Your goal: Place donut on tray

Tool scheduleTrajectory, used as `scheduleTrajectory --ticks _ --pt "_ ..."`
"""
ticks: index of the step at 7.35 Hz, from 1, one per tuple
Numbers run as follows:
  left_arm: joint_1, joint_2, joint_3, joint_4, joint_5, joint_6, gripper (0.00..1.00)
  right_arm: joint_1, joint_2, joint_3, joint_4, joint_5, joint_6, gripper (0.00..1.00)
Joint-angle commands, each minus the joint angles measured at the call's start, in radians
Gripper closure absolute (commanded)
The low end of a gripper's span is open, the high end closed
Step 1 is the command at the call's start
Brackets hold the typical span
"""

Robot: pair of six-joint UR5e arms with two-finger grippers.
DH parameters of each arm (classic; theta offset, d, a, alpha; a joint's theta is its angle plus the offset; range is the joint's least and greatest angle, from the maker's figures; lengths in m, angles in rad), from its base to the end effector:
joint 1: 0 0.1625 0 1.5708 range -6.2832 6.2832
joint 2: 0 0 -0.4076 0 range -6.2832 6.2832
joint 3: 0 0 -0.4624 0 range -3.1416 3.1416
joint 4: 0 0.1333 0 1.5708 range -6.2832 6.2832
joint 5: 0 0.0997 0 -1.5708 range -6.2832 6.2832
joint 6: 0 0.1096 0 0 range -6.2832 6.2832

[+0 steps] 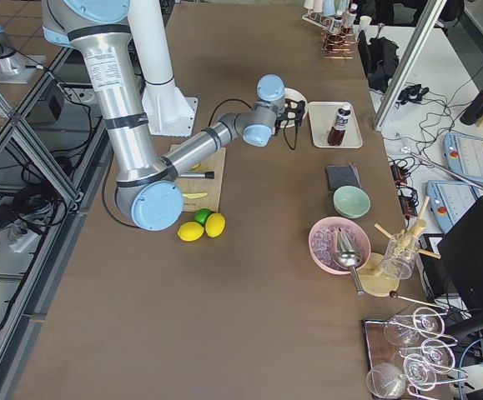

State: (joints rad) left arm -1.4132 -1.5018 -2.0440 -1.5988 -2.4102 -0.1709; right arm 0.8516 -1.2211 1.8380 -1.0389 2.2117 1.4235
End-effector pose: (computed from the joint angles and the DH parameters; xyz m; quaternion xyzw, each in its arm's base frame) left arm 0.0302 -0.5199 0.4120 0.1281 0.4247 0.0814 0.8925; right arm -0.3692 -0.5245 0.2230 0.0148 -0.5793 0.1142 0.8069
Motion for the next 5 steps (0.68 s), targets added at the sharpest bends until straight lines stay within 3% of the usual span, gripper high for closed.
scheduleTrajectory --ticks 1,2,3,4,5 --pt "0.182 -0.217 -0.004 -0.006 -0.017 -0.285 0.04 -0.074 0.255 0.052 -0.408 -0.081 0.003 1.00" --pt "0.269 -0.289 -0.002 -0.007 -0.017 -0.409 0.04 -0.110 0.352 0.052 -0.563 -0.114 0.002 1.00" --pt "0.372 -0.387 -0.004 -0.009 -0.006 -0.582 0.04 -0.124 0.373 0.053 -0.617 -0.142 0.002 1.00" --pt "0.463 -0.462 0.002 -0.024 0.015 -0.740 0.04 -0.125 0.373 0.053 -0.618 -0.144 0.000 1.00" --pt "0.555 -0.512 0.007 -0.045 0.107 -0.825 0.04 -0.125 0.371 0.053 -0.618 -0.144 0.000 1.00"
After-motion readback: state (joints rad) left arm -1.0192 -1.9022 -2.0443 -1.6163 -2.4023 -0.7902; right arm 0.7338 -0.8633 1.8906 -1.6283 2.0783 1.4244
